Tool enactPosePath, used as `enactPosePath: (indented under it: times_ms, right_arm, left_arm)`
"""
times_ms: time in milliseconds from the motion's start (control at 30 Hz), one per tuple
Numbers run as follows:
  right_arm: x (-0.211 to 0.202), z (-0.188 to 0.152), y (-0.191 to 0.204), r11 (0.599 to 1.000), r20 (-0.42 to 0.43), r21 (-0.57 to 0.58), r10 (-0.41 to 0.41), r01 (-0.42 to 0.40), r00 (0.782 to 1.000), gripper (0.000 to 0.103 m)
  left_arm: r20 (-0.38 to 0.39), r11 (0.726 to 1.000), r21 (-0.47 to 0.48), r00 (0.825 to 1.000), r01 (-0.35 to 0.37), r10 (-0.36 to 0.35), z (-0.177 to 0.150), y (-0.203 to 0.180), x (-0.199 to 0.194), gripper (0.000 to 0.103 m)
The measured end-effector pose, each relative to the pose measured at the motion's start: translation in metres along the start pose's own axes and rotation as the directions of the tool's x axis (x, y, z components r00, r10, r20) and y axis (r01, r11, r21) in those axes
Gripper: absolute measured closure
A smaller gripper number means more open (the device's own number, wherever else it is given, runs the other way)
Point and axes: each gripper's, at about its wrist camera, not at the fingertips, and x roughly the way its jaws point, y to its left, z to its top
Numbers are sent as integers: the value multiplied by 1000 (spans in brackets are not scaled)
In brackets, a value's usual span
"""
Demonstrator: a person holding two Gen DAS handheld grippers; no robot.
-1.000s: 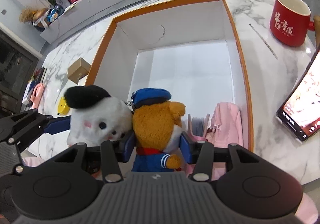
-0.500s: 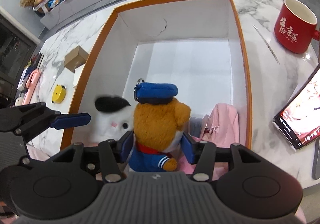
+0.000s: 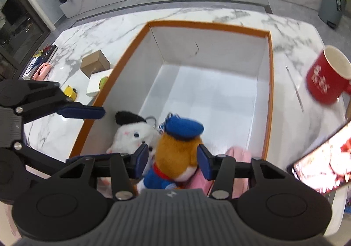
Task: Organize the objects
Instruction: 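Open both grippers to release the plushes and withdraw from the box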
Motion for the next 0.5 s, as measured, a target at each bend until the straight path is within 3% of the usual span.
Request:
enactPosePath:
  times_ms: [133,233,367,500]
  right_arm:
    - [10,14,-2,999,16,-32,-22,23,1000,52]
    - [24,21,-5,997,-20,-59,-49,47,999,53]
    - [40,19,-12,999,-79,-52,-2,-2,997,59]
    - [55,20,-19,997,-142,-24,72,-76,987,63]
  left_arm:
    - [-36,997,83,999,-7,10,1,-3,16,39]
    - [-55,991,136,998,3,5,-1,-3,26,39]
    - [-79,974,225,997,38,-21,-3,-4,37,39]
    - [-96,968,243,995,59,-36,-5,1,43,39]
